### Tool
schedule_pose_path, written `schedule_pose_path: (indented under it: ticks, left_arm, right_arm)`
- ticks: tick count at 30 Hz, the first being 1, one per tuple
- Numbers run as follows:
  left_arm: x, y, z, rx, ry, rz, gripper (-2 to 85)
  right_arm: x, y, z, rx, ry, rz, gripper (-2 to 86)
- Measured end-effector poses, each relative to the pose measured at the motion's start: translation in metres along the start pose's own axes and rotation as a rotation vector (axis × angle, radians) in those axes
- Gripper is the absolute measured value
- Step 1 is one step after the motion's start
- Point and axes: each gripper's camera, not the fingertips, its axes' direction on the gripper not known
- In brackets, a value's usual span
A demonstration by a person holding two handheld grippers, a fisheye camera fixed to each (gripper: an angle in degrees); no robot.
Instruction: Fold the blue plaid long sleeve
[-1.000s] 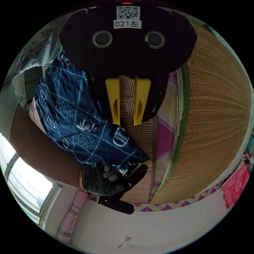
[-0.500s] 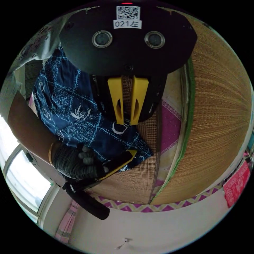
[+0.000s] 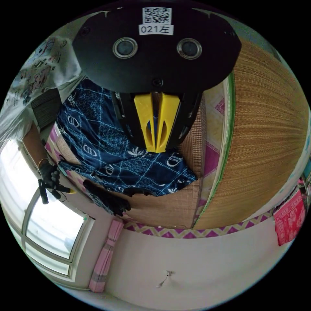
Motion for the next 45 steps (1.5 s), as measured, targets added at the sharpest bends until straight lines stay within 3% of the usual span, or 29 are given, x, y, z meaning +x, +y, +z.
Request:
schedule_pose_path:
  ticks: [5, 11, 19, 23, 28, 33, 45]
  left_arm:
    - [0.042, 0.006, -0.019, 0.02, -0.006, 0.029, -0.4]
    - [0.09, 0.007, -0.019, -0.02, 0.048, 0.06, 1.3]
    - [0.126, 0.016, -0.024, -0.058, 0.064, 0.103, -0.4]
    - [0.13, 0.025, -0.031, -0.078, 0.06, 0.079, -0.8]
    - [0.132, 0.031, -0.039, -0.084, 0.033, 0.056, -0.9]
    - [0.135, 0.035, -0.052, -0.072, 0.009, 0.038, -1.0]
    - [0.119, 0.056, -0.072, -0.027, 0.061, -0.008, -1.0]
  right_arm:
    - [0.151, 0.136, -0.081, 0.04, 0.018, 0.477, 8.5]
    - [0.231, 0.247, -0.125, 0.22, -0.013, 0.867, 10.8]
    - [0.321, 0.31, -0.172, 0.435, 0.055, 1.153, 10.7]
    - [0.382, 0.329, -0.167, 0.45, -0.124, 1.241, 11.1]
    - [0.412, 0.328, -0.166, 0.489, -0.184, 1.253, 10.1]
    - [0.406, 0.33, -0.188, 0.619, -0.169, 1.212, 1.8]
    - [0.216, 0.21, -0.313, 0.729, -0.175, 0.636, 0.4]
